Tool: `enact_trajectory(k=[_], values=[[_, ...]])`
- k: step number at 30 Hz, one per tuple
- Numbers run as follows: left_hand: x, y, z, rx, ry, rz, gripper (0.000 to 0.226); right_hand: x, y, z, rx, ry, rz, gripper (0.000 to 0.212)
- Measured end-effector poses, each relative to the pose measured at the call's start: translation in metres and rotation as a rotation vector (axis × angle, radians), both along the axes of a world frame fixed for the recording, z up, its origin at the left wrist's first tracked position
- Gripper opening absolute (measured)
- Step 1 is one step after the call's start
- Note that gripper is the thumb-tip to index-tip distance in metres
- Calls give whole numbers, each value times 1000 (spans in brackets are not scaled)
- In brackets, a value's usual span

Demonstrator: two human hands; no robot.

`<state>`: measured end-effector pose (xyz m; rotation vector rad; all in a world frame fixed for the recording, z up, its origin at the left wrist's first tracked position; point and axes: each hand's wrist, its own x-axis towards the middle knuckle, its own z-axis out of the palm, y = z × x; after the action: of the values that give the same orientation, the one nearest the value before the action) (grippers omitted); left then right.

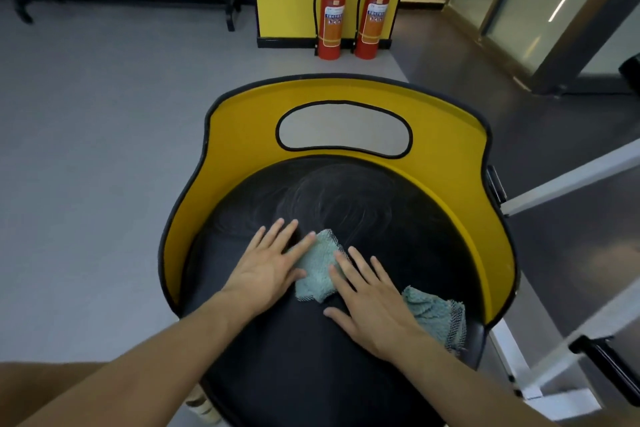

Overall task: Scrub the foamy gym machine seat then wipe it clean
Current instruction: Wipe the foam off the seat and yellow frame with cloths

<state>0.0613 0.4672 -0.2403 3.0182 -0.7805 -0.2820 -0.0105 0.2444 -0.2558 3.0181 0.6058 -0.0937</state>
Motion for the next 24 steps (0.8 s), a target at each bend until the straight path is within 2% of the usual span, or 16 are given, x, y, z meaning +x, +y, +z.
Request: enact_trajectory(k=[2, 6, 11, 18, 24], values=[[1, -4, 1, -84, -32, 75, 67, 5, 1, -2, 5, -49, 44, 67], [-14, -1, -4, -216, -102, 270, 50, 14, 0, -4, 11, -139, 104, 50], [-20, -5, -5, -311, -3, 405, 52, 19, 4, -4, 9, -224, 147, 45], [-21, -25, 8, -413, 131, 492, 40, 16, 7, -5, 1, -131, 84, 56], [-18, -29, 9, -753, 398, 742, 52, 20, 17, 4, 68, -142, 41, 42]])
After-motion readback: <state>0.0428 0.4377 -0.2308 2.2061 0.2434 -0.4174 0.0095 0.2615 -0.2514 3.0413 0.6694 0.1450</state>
